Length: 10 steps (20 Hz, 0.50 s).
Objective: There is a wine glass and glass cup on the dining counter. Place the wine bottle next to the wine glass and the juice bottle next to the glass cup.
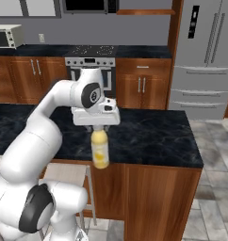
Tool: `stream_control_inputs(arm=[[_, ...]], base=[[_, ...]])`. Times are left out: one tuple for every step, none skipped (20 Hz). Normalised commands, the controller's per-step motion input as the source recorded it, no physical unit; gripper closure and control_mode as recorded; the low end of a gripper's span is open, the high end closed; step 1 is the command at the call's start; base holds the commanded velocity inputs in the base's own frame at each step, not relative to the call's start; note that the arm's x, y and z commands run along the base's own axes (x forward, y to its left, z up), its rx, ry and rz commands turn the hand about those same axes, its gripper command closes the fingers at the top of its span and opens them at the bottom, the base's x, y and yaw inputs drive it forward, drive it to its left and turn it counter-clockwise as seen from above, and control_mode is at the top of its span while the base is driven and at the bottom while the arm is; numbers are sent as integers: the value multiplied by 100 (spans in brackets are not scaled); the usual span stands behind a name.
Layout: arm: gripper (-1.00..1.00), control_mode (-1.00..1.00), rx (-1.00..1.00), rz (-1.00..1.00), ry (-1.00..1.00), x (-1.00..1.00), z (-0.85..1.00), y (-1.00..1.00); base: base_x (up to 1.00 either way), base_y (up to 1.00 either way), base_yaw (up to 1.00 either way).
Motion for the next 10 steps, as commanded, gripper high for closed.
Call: stream_control_inputs(arm=[[100, -100, -16, 0, 0, 29, 15, 50], [100, -100, -17, 0, 0, 26, 16, 50], [100, -100, -17, 0, 0, 25, 15, 51], [100, -100, -15, 0, 0, 27, 16, 49], [100, -100, -13, 0, 0, 30, 16, 50], [100, -100, -13, 0, 0, 28, 9, 51], [100, -100, -11, 1, 0, 25, 12, 48], [100, -100, -9, 1, 0, 25, 10, 49], [100, -100, -3, 2, 0, 24, 6, 48], [100, -100, 0, 1, 0, 27, 2, 47]], base=[[0, 0, 0], [0, 0, 0], [0, 0, 0], [0, 0, 0], [0, 0, 0], [0, 0, 0], [0, 0, 0], [0, 0, 0], [0, 0, 0], [0, 0, 0]])
